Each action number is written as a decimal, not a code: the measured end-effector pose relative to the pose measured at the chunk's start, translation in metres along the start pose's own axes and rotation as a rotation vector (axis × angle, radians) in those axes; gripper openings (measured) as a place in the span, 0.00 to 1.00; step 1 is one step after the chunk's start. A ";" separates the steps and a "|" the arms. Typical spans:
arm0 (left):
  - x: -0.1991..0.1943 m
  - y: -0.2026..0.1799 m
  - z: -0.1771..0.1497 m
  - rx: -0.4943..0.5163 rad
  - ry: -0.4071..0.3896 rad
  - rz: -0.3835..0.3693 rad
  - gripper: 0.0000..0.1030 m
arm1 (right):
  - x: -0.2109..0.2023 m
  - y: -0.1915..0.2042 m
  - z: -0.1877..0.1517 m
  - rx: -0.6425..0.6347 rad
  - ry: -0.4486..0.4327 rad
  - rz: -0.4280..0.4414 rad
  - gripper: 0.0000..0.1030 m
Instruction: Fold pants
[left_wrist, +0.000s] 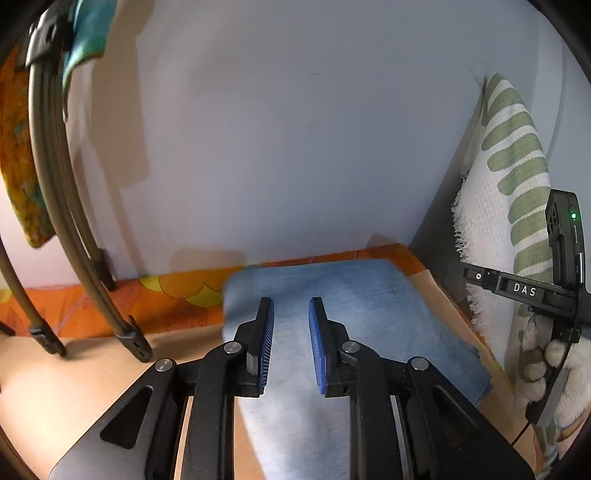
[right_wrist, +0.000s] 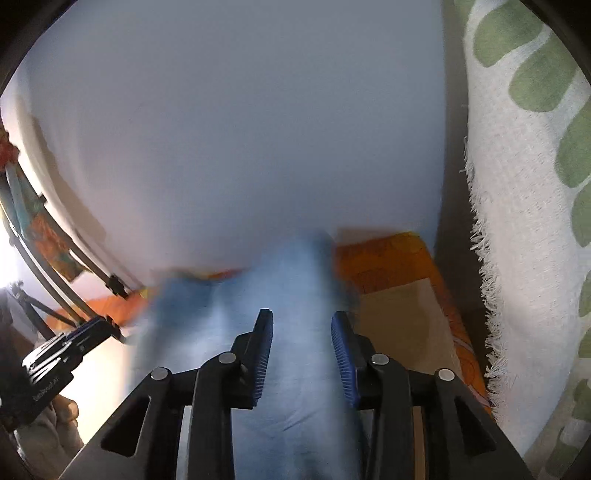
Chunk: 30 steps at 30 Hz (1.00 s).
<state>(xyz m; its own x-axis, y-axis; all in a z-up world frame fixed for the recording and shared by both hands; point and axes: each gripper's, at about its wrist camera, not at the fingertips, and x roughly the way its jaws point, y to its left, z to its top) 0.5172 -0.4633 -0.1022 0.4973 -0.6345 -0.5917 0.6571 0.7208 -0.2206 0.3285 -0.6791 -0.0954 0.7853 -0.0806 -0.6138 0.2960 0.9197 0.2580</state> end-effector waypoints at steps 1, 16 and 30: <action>-0.002 0.001 0.002 -0.002 -0.001 -0.002 0.17 | -0.002 0.001 0.000 -0.004 -0.004 -0.005 0.35; -0.060 0.004 -0.003 -0.023 -0.017 -0.032 0.17 | -0.056 0.035 -0.021 -0.057 -0.062 -0.045 0.37; -0.169 -0.005 -0.031 -0.020 -0.074 -0.078 0.37 | -0.143 0.108 -0.071 -0.105 -0.142 -0.060 0.58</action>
<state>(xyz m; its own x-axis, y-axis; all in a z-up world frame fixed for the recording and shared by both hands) 0.4120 -0.3510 -0.0251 0.4860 -0.7069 -0.5139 0.6842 0.6736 -0.2797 0.2098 -0.5412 -0.0328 0.8391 -0.1831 -0.5123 0.2921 0.9460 0.1403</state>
